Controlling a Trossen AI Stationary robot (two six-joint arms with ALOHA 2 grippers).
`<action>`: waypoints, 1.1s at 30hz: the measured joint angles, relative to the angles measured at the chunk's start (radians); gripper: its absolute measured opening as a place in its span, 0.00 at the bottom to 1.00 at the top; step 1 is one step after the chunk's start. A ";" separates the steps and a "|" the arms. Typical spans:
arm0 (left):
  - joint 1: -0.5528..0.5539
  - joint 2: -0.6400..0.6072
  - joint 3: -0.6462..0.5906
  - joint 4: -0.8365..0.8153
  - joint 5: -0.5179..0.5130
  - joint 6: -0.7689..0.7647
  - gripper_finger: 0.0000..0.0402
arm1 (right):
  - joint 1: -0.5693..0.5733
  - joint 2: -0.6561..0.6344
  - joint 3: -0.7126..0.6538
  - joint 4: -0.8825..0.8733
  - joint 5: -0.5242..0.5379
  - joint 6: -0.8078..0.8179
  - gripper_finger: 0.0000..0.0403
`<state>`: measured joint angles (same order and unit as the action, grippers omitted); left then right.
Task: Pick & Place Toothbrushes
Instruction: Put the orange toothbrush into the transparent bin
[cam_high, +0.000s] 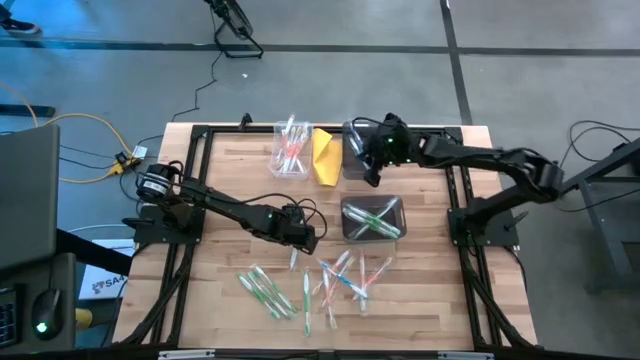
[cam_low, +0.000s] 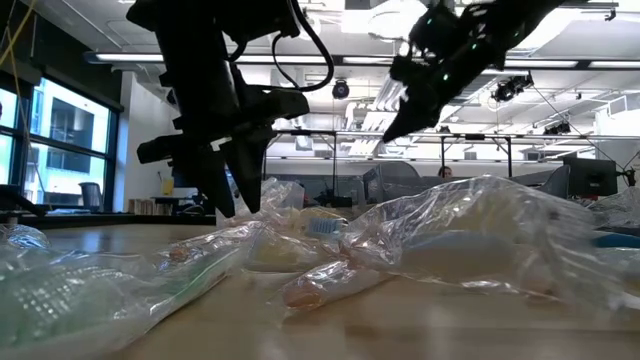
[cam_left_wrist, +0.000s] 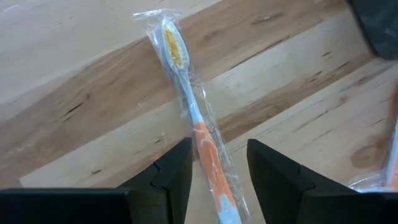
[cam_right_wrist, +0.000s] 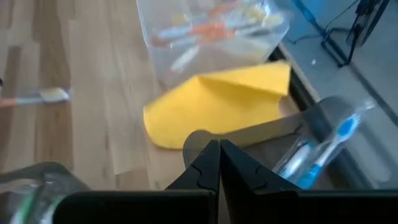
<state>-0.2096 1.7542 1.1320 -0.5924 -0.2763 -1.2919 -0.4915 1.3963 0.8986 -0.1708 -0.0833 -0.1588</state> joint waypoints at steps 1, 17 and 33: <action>0.000 0.000 0.000 0.000 0.000 0.000 0.37 | 0.000 0.024 0.000 0.006 -0.001 -0.001 0.01; 0.000 0.034 -0.001 -0.017 -0.002 0.004 0.37 | 0.046 -0.028 0.000 0.007 0.007 0.002 0.01; -0.001 0.119 0.001 0.033 0.026 0.001 0.37 | 0.055 -0.180 0.000 -0.066 0.003 0.003 0.01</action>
<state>-0.2104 1.8734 1.1328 -0.5594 -0.2498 -1.2909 -0.4366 1.2167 0.8986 -0.2373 -0.0802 -0.1553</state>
